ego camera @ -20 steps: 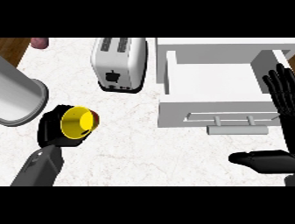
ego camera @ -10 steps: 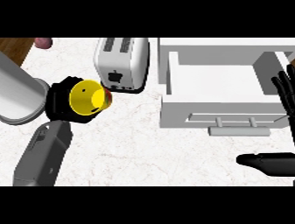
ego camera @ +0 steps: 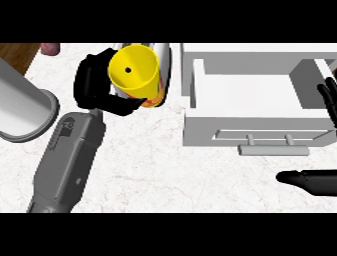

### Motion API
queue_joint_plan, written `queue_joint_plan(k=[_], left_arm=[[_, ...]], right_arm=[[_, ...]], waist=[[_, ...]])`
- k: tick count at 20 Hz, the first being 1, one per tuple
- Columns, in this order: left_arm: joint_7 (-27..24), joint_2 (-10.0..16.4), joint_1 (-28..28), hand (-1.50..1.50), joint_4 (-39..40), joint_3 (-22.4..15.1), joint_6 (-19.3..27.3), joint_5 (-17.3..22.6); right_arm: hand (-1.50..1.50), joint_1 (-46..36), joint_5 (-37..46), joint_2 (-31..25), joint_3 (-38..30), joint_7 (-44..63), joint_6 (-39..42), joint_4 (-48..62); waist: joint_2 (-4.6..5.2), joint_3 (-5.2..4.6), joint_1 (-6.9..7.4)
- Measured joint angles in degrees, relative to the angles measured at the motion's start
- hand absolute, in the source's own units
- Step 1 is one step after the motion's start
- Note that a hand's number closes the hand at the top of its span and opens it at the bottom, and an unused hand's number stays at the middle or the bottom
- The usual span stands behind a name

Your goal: Pick up the cup, place it into the drawer and close the drawer

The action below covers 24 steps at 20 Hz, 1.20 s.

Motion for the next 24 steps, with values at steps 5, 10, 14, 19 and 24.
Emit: queue_joint_plan(k=[5,10,14,19,24], left_arm=[[7.90,-0.84,-8.28,1.50,-1.21,-4.64,7.73,-0.50],[12.73,-1.10,-15.13,1.50,0.97,-8.85,14.38,0.34],[14.10,-1.17,-21.73,1.50,7.60,-11.10,18.84,3.21],[13.21,-1.19,-26.23,1.50,15.41,-14.05,21.65,8.15],[12.05,-1.21,-29.95,1.50,22.45,-18.70,24.73,13.00]], right_arm=[[-1.50,-0.45,0.47,0.21,0.47,-0.68,0.15,0.94],[-1.50,1.56,-0.16,0.05,0.12,-2.35,1.55,0.67],[-1.50,2.37,0.11,0.38,0.44,-2.55,1.68,0.06],[-1.50,-0.28,-0.30,-0.12,-0.23,-1.79,1.47,1.47],[-1.50,-0.65,-0.39,-0.21,0.06,-2.04,2.04,1.96]], waist=[[0.18,-0.02,-0.64],[0.28,-0.03,-1.05],[0.44,-0.03,-1.67],[0.57,-0.04,-1.95],[0.69,-0.02,-2.57]])
